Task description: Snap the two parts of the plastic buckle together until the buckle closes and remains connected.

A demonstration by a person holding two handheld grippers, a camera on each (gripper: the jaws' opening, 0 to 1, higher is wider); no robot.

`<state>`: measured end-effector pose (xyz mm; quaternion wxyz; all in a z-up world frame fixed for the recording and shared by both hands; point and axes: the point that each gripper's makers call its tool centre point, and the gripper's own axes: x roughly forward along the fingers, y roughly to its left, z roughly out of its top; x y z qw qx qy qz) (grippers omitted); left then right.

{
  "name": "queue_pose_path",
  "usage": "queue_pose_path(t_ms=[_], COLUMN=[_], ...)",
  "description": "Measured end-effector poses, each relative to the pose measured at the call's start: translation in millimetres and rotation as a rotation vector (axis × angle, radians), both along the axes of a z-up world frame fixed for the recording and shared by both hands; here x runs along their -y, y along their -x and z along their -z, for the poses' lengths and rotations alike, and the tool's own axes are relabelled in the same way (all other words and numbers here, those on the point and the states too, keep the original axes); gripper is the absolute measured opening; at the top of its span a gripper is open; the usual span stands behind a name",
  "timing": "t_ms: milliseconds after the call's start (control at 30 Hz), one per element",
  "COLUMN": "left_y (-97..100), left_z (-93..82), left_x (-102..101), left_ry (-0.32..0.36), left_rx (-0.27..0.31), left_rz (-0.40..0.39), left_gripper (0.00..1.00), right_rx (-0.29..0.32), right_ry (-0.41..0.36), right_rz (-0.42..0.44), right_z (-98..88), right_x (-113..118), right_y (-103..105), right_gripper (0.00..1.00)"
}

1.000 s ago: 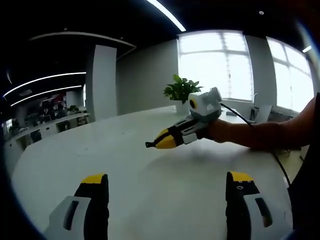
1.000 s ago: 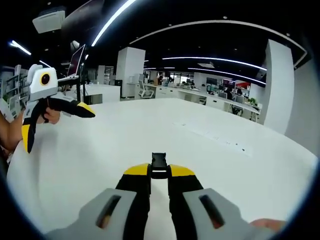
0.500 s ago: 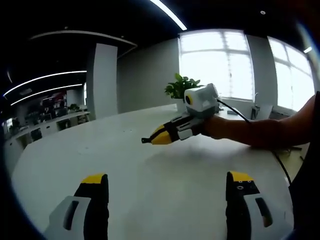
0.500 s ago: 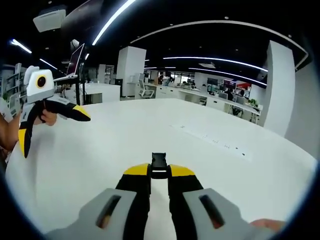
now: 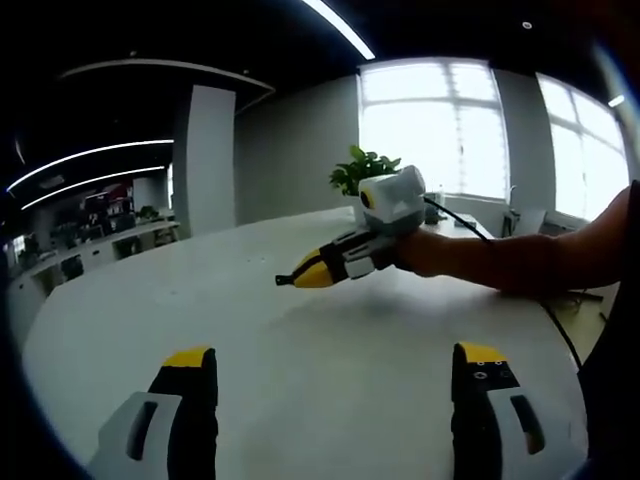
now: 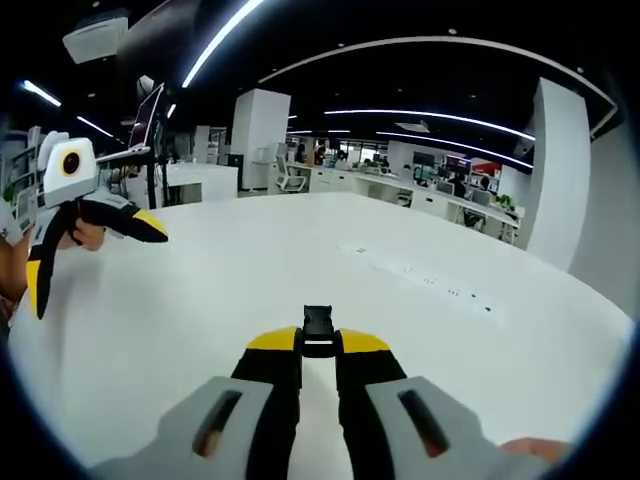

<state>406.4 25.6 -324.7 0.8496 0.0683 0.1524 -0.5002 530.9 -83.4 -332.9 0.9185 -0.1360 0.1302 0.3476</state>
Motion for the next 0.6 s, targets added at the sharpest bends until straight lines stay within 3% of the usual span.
queue_pose_path(t_ms=[133, 600], left_y=[4.8, -0.8], left_z=[-6.8, -9.5], left_x=[3.8, -0.1], left_ry=[0.056, 0.066], left_rx=[-0.037, -0.032], left_rz=[0.022, -0.001], left_gripper=[0.99, 0.99], right_rx=[-0.004, -0.024], right_ry=[0.002, 0.010], right_rz=[0.001, 0.004], right_z=[1.5, 10.6], right_x=[-0.7, 2.2], right_y=[-3.0, -13.6], right_gripper=[0.11, 0.11])
